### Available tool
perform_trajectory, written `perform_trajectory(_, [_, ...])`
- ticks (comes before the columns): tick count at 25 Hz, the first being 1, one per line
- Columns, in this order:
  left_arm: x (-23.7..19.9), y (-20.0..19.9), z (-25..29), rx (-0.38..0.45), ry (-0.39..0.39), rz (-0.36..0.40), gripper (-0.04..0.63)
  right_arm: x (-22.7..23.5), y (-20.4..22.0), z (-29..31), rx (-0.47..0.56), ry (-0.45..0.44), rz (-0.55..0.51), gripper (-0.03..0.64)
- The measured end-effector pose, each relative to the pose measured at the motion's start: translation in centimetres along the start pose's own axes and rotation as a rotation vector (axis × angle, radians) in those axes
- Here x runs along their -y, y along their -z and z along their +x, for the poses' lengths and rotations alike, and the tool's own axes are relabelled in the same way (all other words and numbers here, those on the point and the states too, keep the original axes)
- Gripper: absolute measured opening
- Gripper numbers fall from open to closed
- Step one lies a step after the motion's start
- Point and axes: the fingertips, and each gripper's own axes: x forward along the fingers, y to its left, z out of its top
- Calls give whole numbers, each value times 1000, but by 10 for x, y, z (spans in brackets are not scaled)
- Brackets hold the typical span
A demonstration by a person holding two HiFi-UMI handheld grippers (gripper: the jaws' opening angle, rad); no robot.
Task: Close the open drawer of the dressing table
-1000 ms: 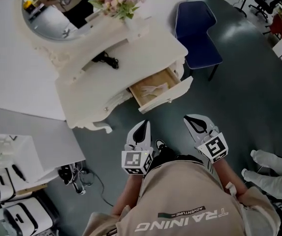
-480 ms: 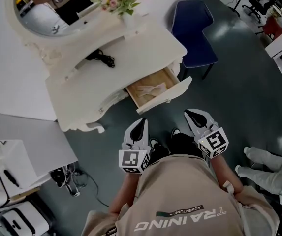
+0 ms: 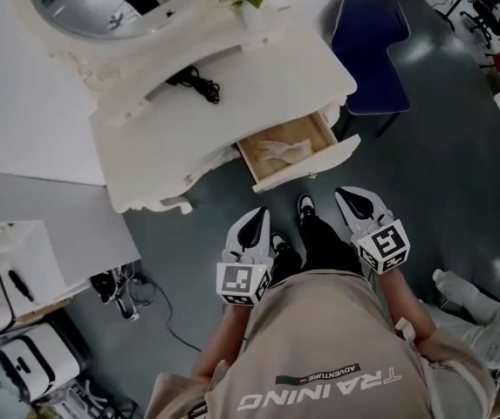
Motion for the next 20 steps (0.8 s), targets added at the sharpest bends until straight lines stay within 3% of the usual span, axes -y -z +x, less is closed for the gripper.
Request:
perform_trajectory(5, [-9,-25,20,-8,-61,40,18,22,-5,25,1,-54,-89,3])
perform_trajectory(12, [-20,-62,68,-5,-119,74,18,63,-21,56,50,-139,-55,3])
perform_trajectory(20, [-10,-81,127,26,-126,38,18,124,42,77,-107,-174,-22,3])
